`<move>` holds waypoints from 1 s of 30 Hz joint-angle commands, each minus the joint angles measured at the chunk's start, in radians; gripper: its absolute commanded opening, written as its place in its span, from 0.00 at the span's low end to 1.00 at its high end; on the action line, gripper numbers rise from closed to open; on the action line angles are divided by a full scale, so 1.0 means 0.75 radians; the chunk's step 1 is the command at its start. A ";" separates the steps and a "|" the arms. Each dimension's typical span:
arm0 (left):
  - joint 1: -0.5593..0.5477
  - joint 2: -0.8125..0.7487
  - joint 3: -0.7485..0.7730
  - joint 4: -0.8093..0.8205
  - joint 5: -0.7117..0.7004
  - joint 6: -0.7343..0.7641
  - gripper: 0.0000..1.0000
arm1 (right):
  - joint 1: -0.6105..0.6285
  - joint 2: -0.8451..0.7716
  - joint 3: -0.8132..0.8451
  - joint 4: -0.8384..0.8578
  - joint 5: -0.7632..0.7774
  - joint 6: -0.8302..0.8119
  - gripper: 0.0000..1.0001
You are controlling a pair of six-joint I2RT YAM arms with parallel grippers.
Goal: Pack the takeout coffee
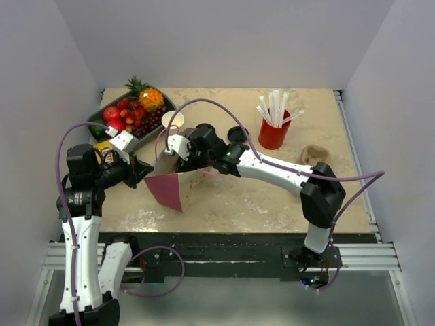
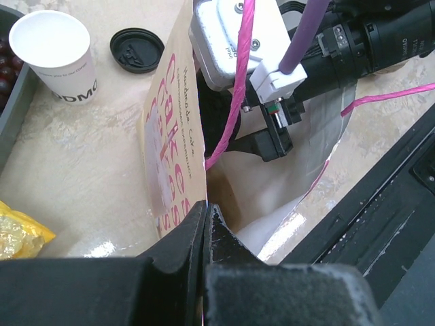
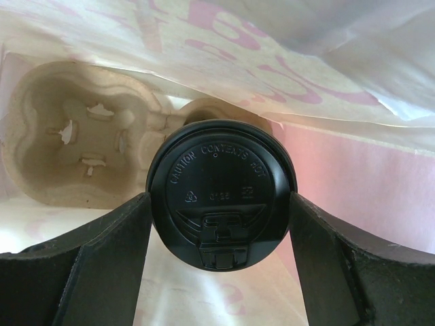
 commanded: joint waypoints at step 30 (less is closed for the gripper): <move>-0.036 -0.059 0.112 -0.357 0.610 1.092 0.00 | 0.218 -0.511 -0.705 0.318 0.069 -0.102 0.00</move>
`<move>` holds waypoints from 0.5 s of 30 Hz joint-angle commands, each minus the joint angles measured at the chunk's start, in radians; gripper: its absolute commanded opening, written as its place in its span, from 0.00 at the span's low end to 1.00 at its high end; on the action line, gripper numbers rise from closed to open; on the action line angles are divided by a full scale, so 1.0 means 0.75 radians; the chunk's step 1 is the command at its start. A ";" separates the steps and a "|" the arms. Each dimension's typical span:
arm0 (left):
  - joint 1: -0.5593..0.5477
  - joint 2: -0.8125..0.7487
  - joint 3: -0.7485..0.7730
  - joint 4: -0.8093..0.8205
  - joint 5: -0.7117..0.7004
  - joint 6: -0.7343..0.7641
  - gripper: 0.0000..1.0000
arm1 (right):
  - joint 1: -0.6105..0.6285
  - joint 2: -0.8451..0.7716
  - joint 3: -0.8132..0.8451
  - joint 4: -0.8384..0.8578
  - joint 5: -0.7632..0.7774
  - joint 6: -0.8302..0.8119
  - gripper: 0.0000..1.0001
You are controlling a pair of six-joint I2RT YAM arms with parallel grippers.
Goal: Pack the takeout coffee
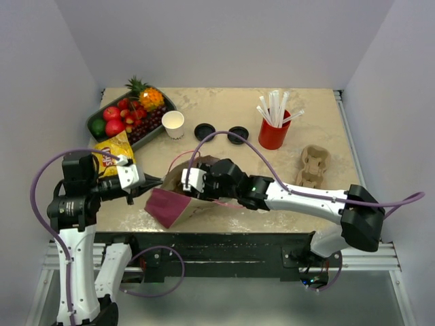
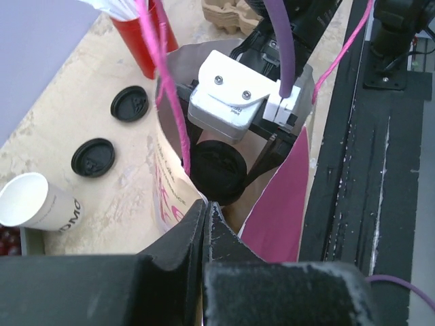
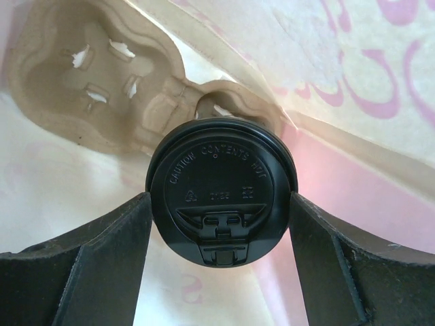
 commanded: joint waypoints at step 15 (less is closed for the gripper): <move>0.002 -0.120 -0.188 0.638 0.147 -0.677 0.64 | 0.031 0.037 0.089 -0.061 0.109 0.162 0.01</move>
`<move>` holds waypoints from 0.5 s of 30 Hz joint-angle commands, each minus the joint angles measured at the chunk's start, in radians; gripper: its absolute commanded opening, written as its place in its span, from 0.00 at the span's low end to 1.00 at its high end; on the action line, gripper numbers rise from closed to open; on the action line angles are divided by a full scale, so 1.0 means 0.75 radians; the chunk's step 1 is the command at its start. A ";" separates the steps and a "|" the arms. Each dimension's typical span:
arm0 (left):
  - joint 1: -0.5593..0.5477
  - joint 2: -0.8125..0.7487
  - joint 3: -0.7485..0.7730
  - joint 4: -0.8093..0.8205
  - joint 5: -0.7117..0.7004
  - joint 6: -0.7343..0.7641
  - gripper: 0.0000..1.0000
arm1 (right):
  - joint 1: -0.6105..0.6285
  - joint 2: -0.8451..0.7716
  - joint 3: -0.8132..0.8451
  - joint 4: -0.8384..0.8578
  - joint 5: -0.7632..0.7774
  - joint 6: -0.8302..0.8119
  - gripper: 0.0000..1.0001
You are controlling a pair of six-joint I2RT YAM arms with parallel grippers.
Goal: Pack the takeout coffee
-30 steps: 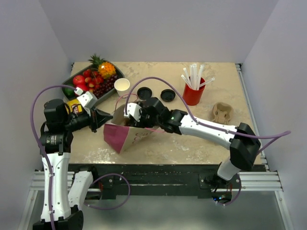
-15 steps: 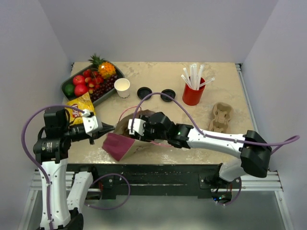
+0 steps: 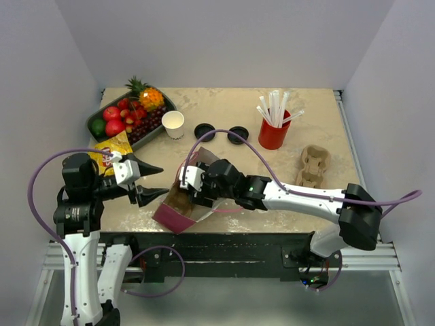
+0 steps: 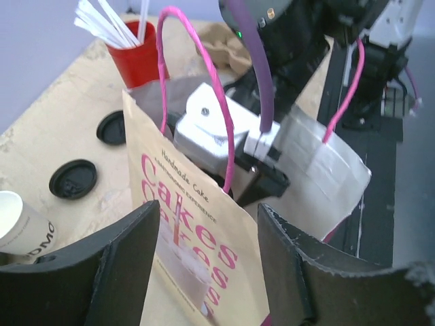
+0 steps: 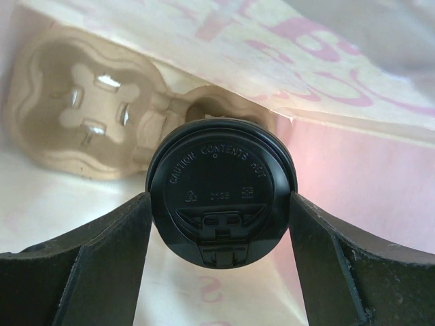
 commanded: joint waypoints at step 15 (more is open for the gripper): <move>-0.055 0.156 -0.005 0.566 -0.541 -0.710 0.62 | -0.003 0.036 0.066 -0.034 -0.014 0.092 0.00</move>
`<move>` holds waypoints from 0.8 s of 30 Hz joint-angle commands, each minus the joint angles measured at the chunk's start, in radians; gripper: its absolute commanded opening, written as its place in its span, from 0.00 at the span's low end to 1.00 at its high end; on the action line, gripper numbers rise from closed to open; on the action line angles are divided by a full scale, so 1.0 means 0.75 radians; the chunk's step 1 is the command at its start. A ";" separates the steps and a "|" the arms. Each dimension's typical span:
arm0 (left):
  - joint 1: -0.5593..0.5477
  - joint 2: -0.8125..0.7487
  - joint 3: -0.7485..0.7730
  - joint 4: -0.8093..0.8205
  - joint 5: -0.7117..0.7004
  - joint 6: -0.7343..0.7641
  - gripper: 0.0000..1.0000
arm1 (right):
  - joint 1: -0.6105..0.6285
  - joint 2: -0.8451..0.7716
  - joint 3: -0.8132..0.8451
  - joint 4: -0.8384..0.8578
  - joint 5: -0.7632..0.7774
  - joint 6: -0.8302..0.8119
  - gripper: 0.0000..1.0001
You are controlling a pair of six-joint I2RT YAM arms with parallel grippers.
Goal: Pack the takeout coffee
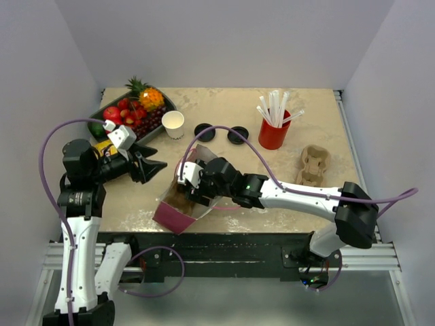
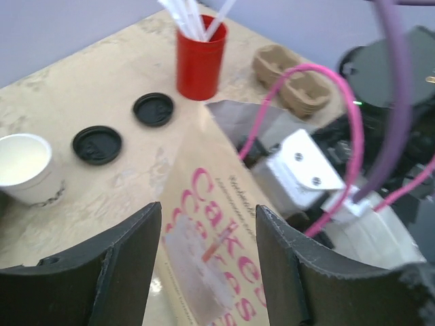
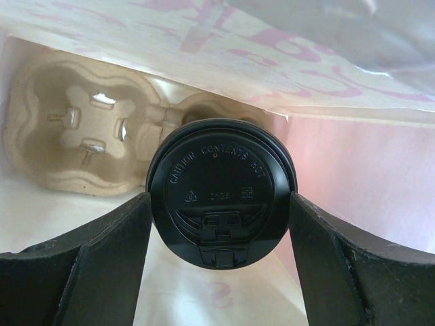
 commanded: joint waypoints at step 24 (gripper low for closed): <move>-0.006 0.311 0.117 0.079 -0.137 0.157 0.67 | -0.045 -0.120 0.214 -0.263 -0.144 -0.229 0.00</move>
